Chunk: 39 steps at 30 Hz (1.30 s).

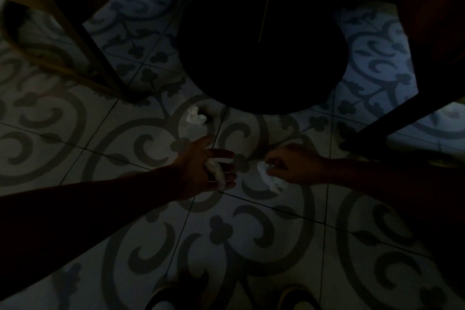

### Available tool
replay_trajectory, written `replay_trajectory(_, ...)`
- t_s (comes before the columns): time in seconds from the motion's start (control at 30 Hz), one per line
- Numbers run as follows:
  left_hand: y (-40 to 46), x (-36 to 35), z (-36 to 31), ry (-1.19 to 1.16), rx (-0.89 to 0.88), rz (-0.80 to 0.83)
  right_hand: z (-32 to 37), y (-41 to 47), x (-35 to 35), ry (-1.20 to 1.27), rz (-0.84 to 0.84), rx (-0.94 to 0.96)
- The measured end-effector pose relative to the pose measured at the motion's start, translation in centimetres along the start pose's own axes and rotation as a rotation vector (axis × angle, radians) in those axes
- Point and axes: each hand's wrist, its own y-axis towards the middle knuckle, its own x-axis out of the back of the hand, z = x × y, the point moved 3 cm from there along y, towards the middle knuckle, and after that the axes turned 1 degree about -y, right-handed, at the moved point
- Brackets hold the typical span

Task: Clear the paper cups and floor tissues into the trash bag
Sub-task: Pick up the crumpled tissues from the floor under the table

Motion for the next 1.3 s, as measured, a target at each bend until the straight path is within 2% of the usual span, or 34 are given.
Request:
replay_trajectory(0.2, -0.1, -1.0, 1.0, -0.015, 0.034, -0.001, 5.7, 1.3, 1.7, 0.342, -0.126, 0.132)
replay_trajectory(0.4, 0.6, -2.0, 2.0, -0.083, 0.122, 0.041, 7.1, 2.2, 1.3, 0.409, -0.179, 0.113)
replay_trajectory(0.6, 1.4, -2.1, 2.1, -0.073, 0.051, 0.047, 7.2, 2.0, 1.4, 0.325, -0.177, 0.080)
replay_trajectory(0.73, 1.8, -1.5, 2.8, -0.007, 0.071, 0.102, 6.6, 1.9, 1.1, 0.238, -0.171, 0.053)
replay_trajectory(1.3, 1.4, -1.2, 2.2, 0.057, 0.041, 0.123, 6.4, 2.5, 0.6, 0.251, -0.143, 0.054)
